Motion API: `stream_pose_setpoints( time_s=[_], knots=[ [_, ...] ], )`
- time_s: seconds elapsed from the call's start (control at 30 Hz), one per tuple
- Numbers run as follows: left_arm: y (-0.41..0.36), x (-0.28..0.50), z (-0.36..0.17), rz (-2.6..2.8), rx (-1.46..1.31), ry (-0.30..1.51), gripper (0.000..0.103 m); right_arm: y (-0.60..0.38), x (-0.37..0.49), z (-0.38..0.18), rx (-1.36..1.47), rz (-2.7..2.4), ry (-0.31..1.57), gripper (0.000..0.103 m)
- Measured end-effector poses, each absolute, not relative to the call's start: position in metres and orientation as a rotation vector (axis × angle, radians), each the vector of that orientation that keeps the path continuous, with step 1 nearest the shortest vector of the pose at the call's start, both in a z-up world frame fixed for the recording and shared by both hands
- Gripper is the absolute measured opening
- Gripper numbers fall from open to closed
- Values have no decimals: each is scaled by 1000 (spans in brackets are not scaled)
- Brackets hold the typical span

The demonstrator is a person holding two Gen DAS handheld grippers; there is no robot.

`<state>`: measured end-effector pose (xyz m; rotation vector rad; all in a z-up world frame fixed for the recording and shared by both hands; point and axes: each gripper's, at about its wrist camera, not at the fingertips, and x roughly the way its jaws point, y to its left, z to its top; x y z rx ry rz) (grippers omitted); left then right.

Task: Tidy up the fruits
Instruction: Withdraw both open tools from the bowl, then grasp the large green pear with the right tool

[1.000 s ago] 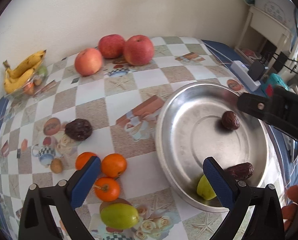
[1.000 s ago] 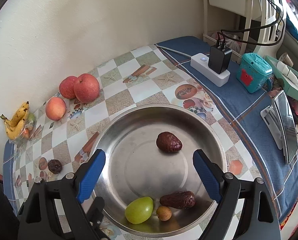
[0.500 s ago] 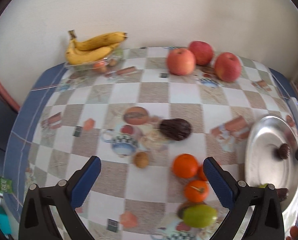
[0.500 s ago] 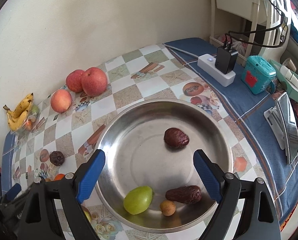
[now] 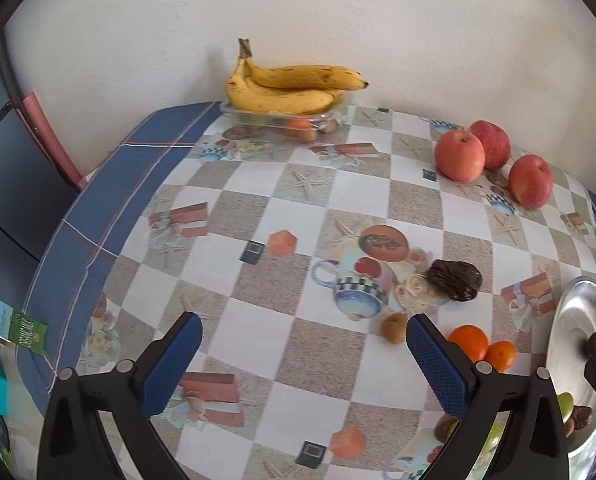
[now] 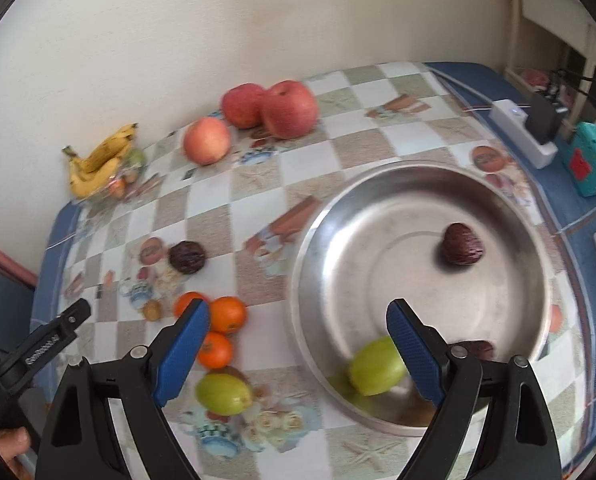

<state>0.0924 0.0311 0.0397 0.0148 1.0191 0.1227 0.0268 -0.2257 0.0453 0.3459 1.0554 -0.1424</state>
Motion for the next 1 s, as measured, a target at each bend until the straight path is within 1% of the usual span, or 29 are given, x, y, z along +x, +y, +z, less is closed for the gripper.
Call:
stream_pose_setpoints(
  time_s=[0.17, 0.37, 0.77, 1.0],
  knots=[
    [42, 85, 44, 126, 5, 986, 103, -198, 31, 46, 308, -58, 1056, 90],
    [48, 79, 40, 94, -36, 1000, 103, -172, 31, 38, 261, -5, 1085, 90],
    [35, 76, 16, 7, -5, 1096, 103, -151, 26, 16, 209, -2, 1152, 90],
    [31, 82, -11, 3, -13, 1191, 103, -145, 25, 1, 188, 2, 1213, 90]
  ],
)
